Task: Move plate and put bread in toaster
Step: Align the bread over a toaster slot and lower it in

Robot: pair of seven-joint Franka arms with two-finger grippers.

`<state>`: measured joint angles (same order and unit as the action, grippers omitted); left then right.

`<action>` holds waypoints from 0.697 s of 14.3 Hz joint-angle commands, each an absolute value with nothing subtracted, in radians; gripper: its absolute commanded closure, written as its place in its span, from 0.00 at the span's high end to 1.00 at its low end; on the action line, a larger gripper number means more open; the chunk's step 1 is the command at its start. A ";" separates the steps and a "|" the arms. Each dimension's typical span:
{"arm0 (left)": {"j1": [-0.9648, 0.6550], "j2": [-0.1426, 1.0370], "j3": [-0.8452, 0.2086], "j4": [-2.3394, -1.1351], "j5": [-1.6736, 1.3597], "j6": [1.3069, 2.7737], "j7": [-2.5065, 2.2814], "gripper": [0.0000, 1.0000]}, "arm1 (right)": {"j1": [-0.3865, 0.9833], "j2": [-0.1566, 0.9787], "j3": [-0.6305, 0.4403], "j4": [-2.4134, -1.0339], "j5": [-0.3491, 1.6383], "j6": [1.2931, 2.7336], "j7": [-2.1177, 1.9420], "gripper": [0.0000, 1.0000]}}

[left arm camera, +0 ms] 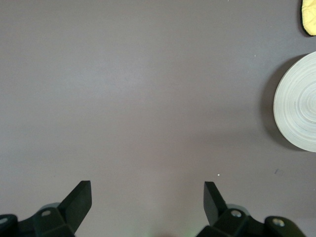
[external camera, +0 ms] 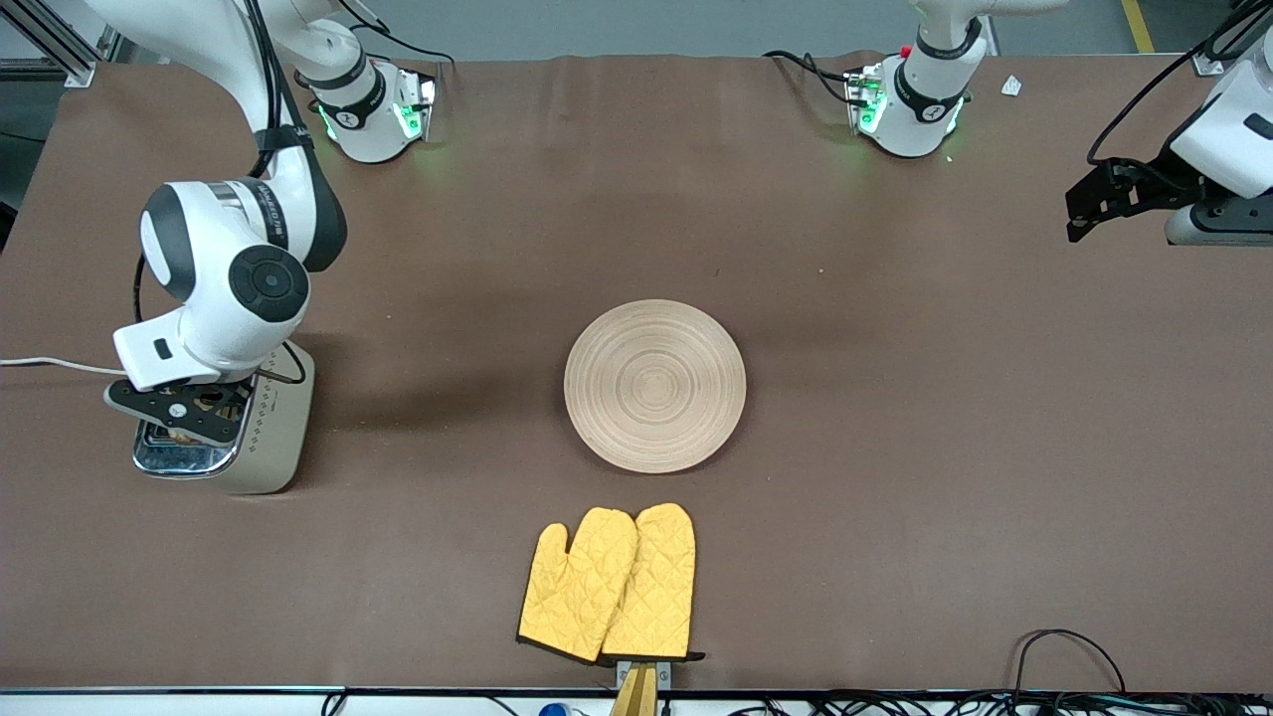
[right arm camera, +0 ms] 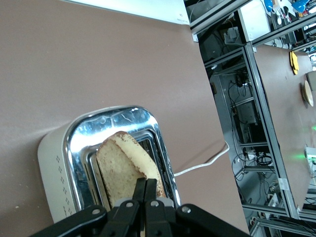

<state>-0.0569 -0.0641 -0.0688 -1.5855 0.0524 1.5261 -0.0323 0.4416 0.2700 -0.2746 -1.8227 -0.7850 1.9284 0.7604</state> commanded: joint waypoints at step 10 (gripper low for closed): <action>-0.057 -0.087 -0.067 -1.608 0.040 1.532 -0.012 1.00 | 0.330 0.344 -0.268 -1.809 -0.485 1.997 0.698 0.18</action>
